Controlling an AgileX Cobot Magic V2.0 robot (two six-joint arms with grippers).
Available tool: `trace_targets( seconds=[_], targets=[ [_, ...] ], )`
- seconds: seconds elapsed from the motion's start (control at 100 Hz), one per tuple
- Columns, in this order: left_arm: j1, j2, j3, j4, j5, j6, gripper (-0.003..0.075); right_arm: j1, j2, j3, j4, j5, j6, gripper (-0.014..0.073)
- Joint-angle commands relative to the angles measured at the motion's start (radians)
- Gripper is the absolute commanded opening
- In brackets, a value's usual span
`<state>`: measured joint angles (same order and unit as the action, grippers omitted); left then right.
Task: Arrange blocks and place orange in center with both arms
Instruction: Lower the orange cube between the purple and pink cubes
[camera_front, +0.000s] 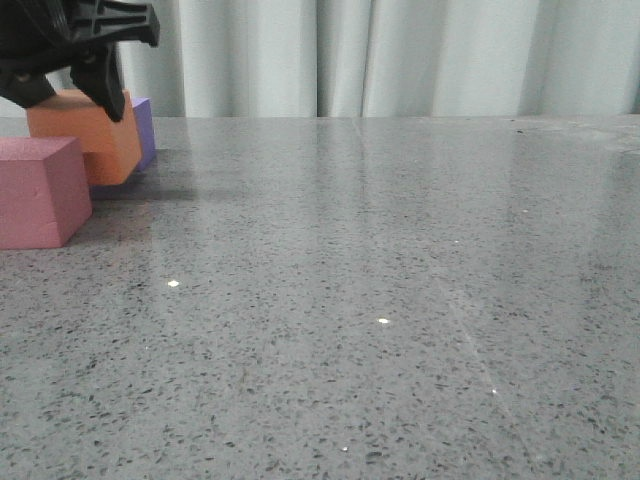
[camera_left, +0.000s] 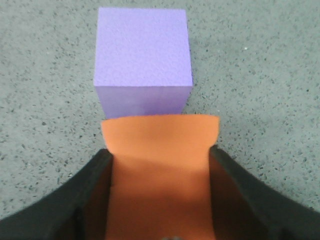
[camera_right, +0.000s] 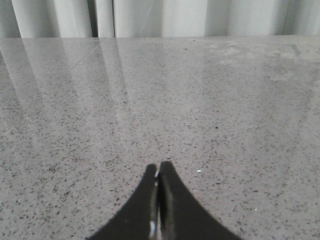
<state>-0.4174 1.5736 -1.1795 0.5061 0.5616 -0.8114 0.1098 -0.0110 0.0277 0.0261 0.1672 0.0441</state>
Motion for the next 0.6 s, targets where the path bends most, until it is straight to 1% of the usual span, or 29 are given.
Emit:
trace_targets(
  seconds=[0.0,0.59],
  targets=[
    [0.001,-0.024,-0.025,0.011,-0.054,-0.001,0.0165,-0.008,-0.024,-0.013,0.001,-0.084,-0.008,-0.0067],
    [0.010,-0.017,-0.025,0.028,-0.040,0.003,0.0171,-0.008,-0.024,-0.013,0.001,-0.084,-0.008,-0.0067]
  ],
)
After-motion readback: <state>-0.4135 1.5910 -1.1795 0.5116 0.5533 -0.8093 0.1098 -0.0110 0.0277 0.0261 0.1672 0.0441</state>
